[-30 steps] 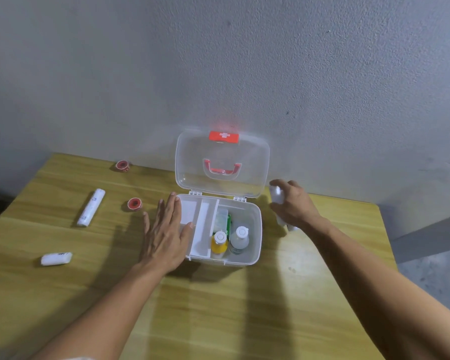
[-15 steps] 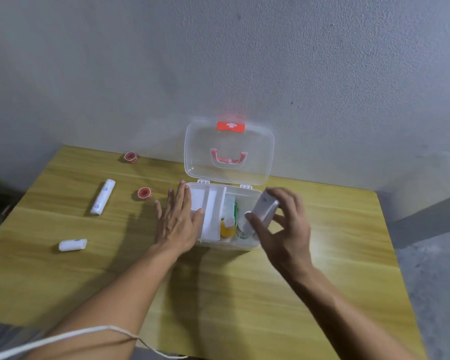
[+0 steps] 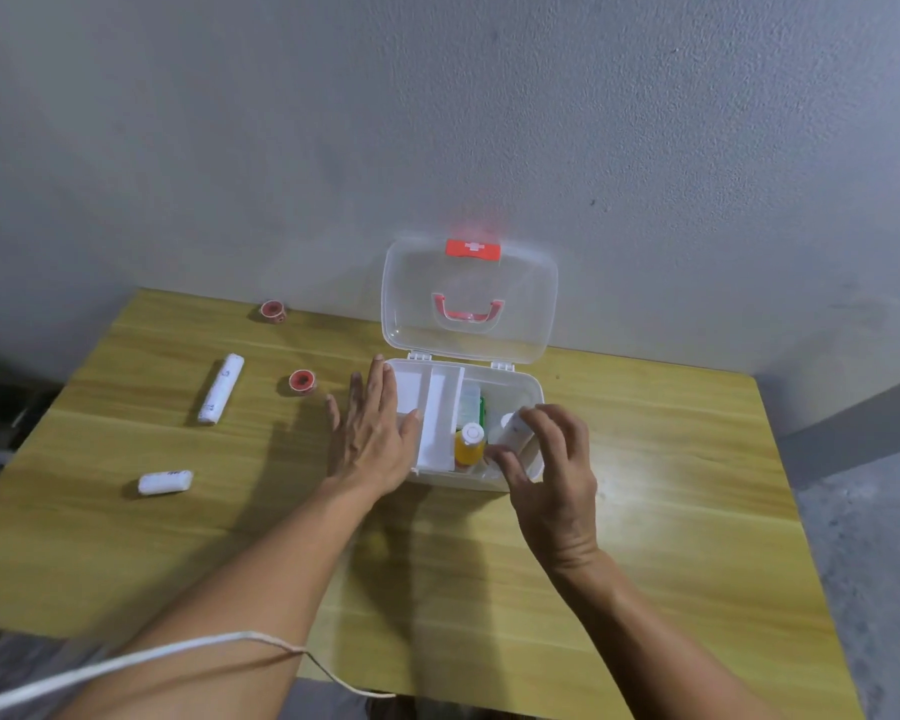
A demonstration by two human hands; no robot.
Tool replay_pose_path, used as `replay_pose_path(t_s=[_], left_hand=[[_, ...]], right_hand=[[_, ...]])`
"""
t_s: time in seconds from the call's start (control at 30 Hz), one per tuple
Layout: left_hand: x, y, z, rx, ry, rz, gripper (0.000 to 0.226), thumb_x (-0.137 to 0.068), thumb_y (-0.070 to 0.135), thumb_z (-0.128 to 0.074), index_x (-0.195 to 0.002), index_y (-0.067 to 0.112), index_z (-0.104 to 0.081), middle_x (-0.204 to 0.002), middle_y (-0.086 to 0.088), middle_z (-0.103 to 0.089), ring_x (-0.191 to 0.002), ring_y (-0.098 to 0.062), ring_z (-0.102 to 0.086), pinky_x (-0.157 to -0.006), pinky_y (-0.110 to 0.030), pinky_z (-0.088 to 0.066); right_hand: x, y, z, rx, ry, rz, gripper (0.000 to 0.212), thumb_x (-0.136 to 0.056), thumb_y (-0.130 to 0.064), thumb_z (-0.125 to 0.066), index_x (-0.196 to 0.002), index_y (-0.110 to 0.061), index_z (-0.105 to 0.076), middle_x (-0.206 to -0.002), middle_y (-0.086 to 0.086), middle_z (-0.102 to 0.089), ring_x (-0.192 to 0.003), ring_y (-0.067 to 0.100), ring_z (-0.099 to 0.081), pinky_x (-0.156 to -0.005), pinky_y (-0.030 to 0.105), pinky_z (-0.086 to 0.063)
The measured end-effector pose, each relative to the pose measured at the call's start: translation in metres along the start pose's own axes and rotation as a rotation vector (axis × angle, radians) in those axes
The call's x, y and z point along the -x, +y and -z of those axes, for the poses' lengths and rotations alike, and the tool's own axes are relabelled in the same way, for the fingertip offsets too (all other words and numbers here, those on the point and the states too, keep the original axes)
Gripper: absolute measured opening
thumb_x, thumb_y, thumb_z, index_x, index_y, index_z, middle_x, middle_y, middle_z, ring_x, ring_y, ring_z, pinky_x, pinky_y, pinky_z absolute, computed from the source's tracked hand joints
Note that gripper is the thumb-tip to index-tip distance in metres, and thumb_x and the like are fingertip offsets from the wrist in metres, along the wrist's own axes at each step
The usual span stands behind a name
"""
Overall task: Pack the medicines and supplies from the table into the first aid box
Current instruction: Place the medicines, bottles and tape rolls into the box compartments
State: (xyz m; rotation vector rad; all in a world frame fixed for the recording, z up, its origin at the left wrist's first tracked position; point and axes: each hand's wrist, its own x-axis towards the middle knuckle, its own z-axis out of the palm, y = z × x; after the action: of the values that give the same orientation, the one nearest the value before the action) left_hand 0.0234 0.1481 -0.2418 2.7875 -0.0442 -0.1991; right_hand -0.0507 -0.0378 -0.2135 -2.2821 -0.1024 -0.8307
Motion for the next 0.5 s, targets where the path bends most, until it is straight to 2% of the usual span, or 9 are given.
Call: replay_pose_path(t_s=[0.13,0.23,0.4,0.5], left_hand=[[0.0,-0.001,0.0,-0.002,-0.008,0.003,0.068,-0.098,0.045,-0.025,-0.151,0.015,0.004,-0.16,0.001,0.015,-0.148,-0.026,0.006,-0.117,-0.052,0.006],[0.0,0.0,0.0,-0.011,-0.007,0.0,0.068,-0.097,0.045,-0.025,-0.151,0.015,0.004,-0.16,0.001,0.014,-0.148,-0.026,0.006,-0.117,-0.052,0.005],[0.0,0.001,0.001,-0.005,-0.01,-0.002,0.068,-0.098,0.045,-0.025,-0.151,0.014,0.005,-0.16,0.0,0.015,-0.148,-0.026,0.006,-0.118,-0.052,0.005],[0.0,0.0,0.002,-0.006,-0.009,-0.003,0.068,-0.098,0.044,-0.025,-0.151,0.014,0.004,-0.16,0.0,0.014,-0.148,-0.027,0.005,-0.117,-0.052,0.004]], right_hand=[[0.012,0.006,-0.008,0.055,-0.088,-0.014,0.048,-0.073,-0.013,-0.082,-0.111,-0.015,-0.053,-0.114,0.006,-0.051,-0.097,0.019,-0.055,-0.06,0.031,-0.057],[0.022,0.01,-0.008,0.089,-0.122,-0.014,0.049,-0.076,-0.009,-0.078,-0.118,-0.017,-0.053,-0.115,0.011,-0.056,-0.097,0.022,-0.058,-0.06,0.036,-0.058],[0.018,0.01,-0.005,0.082,-0.065,-0.057,0.046,-0.075,-0.006,-0.079,-0.115,-0.016,-0.058,-0.111,0.01,-0.059,-0.095,0.017,-0.056,-0.057,0.035,-0.057],[0.019,0.01,-0.008,0.094,-0.117,-0.093,0.042,-0.076,-0.009,-0.078,-0.11,-0.018,-0.056,-0.112,0.008,-0.059,-0.091,0.019,-0.058,-0.056,0.034,-0.056]])
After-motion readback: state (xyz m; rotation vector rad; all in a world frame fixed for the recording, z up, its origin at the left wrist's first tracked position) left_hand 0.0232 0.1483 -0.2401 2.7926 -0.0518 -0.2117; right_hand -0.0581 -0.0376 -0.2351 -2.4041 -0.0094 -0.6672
